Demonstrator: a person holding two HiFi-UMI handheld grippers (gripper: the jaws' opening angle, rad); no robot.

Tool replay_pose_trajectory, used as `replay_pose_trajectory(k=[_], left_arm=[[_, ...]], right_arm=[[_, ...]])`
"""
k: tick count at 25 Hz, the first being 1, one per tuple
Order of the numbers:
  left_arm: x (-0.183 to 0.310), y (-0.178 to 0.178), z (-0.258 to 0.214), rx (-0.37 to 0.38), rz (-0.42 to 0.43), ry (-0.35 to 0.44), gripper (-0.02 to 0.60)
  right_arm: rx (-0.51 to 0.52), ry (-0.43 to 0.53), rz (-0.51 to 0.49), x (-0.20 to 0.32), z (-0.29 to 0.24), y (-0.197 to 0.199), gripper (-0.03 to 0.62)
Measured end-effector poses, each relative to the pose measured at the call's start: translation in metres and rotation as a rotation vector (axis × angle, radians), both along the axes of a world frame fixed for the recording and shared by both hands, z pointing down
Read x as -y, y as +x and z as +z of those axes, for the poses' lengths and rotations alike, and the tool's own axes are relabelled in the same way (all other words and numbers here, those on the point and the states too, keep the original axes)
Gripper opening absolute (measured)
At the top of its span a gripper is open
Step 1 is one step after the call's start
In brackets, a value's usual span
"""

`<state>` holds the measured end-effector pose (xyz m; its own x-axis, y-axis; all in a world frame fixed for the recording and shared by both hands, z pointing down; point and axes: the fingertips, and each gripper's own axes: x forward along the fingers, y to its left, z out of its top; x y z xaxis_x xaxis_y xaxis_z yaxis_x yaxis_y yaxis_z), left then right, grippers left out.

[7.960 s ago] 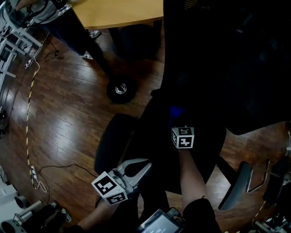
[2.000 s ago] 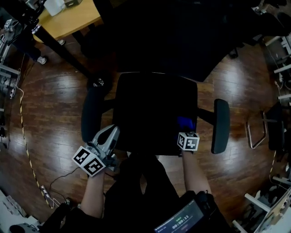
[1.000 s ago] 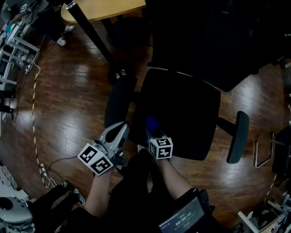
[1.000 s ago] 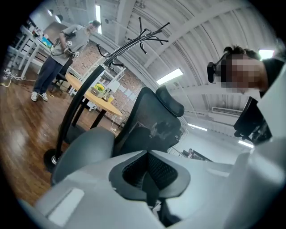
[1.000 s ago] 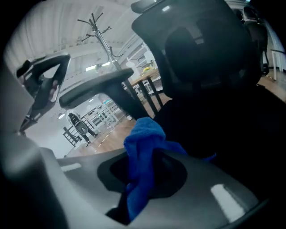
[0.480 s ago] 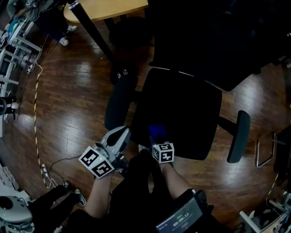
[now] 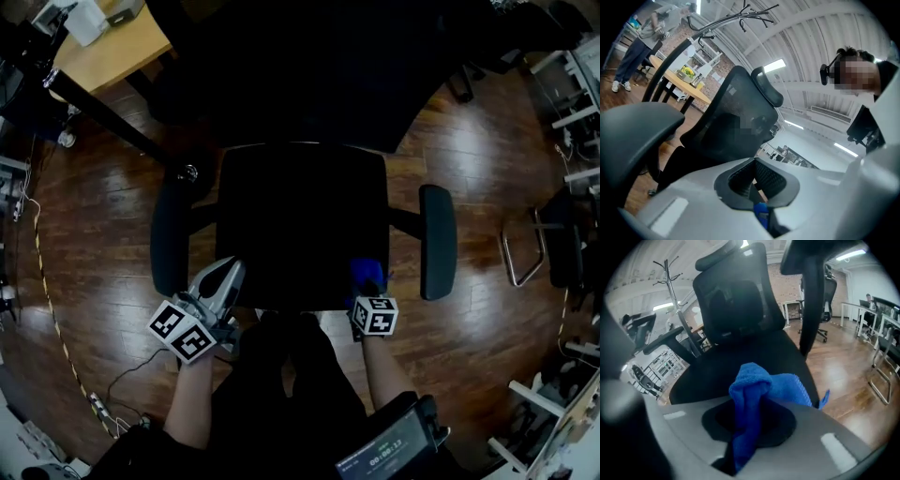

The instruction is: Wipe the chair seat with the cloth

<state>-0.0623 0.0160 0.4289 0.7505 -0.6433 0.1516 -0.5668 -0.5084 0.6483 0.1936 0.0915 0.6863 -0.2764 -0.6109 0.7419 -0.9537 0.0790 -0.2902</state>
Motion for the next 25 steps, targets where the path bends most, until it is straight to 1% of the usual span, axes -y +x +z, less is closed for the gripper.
replay_pose_trajectory(k=[2, 4, 6, 8, 10, 12, 15, 17, 20, 22, 25], left_arm=[[0.003, 0.012, 0.000, 0.001, 0.022, -0.004, 0.002], [0.006, 0.021, -0.002, -0.002, 0.036, 0.001, 0.002], [0.009, 0.027, -0.004, -0.003, 0.043, 0.002, 0.002], [0.009, 0.030, -0.010, -0.008, 0.055, -0.005, 0.002], [0.002, 0.035, -0.024, -0.018, 0.085, -0.013, 0.002], [-0.005, 0.037, -0.046, -0.022, 0.119, -0.010, 0.002], [-0.009, 0.038, -0.090, -0.037, 0.153, 0.024, 0.002], [-0.010, 0.043, -0.125, -0.044, 0.180, 0.079, 0.002], [-0.012, 0.054, -0.175, -0.061, 0.220, 0.165, 0.002], [-0.015, 0.057, -0.199, -0.091, 0.241, 0.192, 0.002], [-0.021, 0.054, -0.219, -0.098, 0.259, 0.224, 0.002]], right_arm=[[-0.006, 0.015, 0.006, -0.004, -0.002, 0.017, 0.060], [0.006, 0.021, 0.015, -0.005, -0.001, 0.022, 0.060], [0.036, 0.016, 0.046, -0.002, 0.000, 0.024, 0.060], [0.113, -0.002, 0.094, -0.001, -0.003, 0.024, 0.060], [0.209, 0.019, 0.115, 0.001, -0.025, 0.014, 0.060], [0.293, 0.103, 0.069, 0.010, -0.076, -0.009, 0.060], [0.377, 0.288, -0.056, 0.024, -0.184, -0.051, 0.058], [0.417, 0.424, -0.099, 0.031, -0.263, -0.064, 0.058], [0.473, 0.615, -0.130, 0.035, -0.366, -0.069, 0.058], [0.494, 0.694, -0.155, 0.031, -0.414, -0.074, 0.058], [0.521, 0.752, -0.174, 0.022, -0.456, -0.085, 0.058]])
